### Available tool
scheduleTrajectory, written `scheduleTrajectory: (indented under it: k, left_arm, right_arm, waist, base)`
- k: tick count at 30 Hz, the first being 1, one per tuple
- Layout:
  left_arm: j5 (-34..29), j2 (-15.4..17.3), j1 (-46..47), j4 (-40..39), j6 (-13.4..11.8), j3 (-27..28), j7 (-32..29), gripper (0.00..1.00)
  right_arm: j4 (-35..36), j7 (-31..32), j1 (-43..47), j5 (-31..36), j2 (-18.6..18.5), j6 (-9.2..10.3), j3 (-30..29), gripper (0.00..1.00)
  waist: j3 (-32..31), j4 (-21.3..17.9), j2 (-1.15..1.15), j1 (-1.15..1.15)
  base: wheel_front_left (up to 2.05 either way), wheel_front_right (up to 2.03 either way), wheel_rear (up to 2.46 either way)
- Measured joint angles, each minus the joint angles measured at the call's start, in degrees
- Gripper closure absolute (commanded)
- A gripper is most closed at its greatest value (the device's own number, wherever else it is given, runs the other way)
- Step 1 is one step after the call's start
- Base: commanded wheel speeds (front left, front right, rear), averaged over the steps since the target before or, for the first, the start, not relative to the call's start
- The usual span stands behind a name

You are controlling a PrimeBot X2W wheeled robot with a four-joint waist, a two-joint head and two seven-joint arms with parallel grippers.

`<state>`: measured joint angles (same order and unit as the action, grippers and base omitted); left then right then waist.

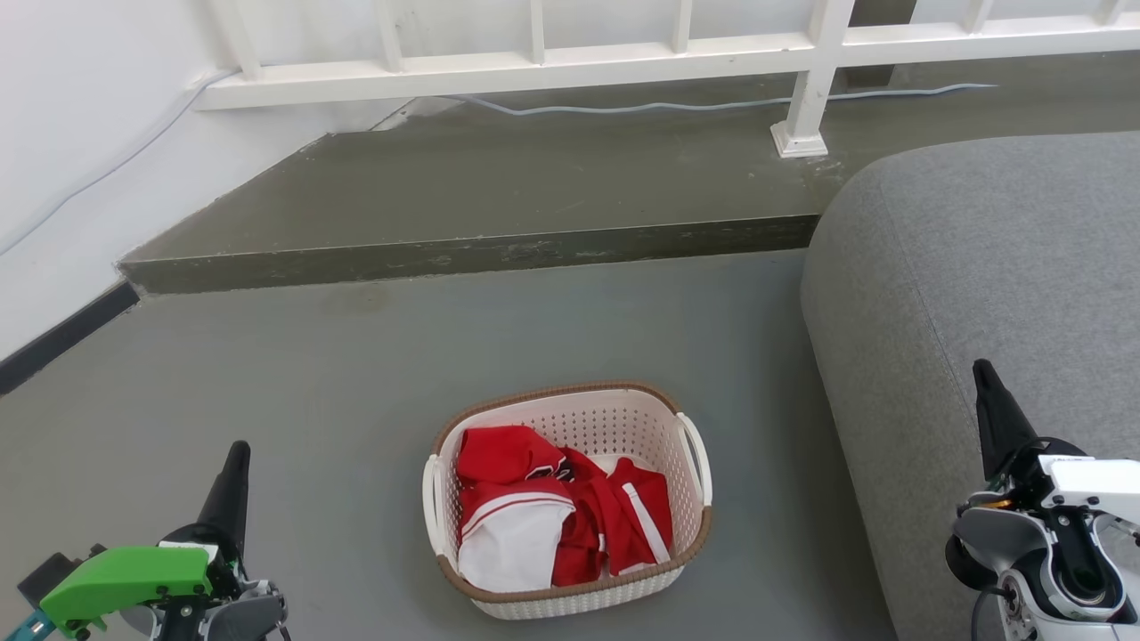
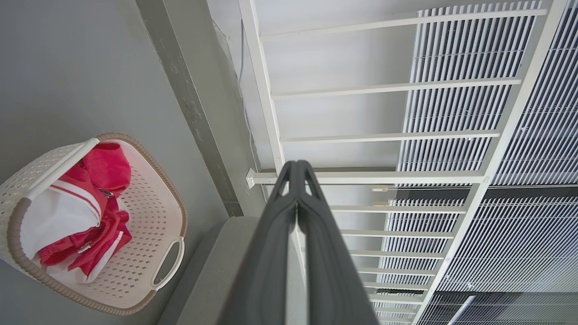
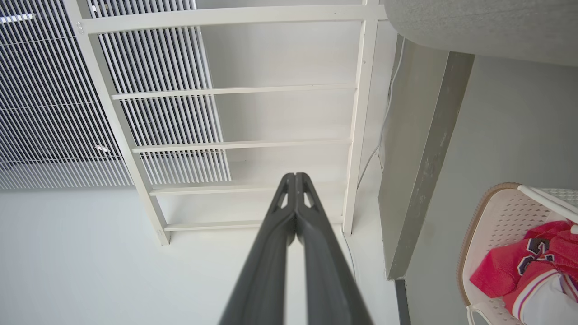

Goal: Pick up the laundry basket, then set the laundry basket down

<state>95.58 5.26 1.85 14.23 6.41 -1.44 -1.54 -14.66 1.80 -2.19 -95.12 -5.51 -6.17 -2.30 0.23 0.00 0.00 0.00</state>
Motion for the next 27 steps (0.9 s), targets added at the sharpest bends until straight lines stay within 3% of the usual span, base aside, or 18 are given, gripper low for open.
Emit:
scheduleTrajectory:
  k: [27]
  left_arm:
    - [0.6, 0.1, 0.5, 0.8, 0.1, 0.5, -0.3, 1.00]
  right_arm:
    - [-0.7, 0.4, -0.8, -0.7, 0.0, -0.37, -0.4, 1.00]
  waist:
    - [-0.1, 0.0, 0.00, 0.00]
  base:
    - [0.00, 0.00, 0.00]
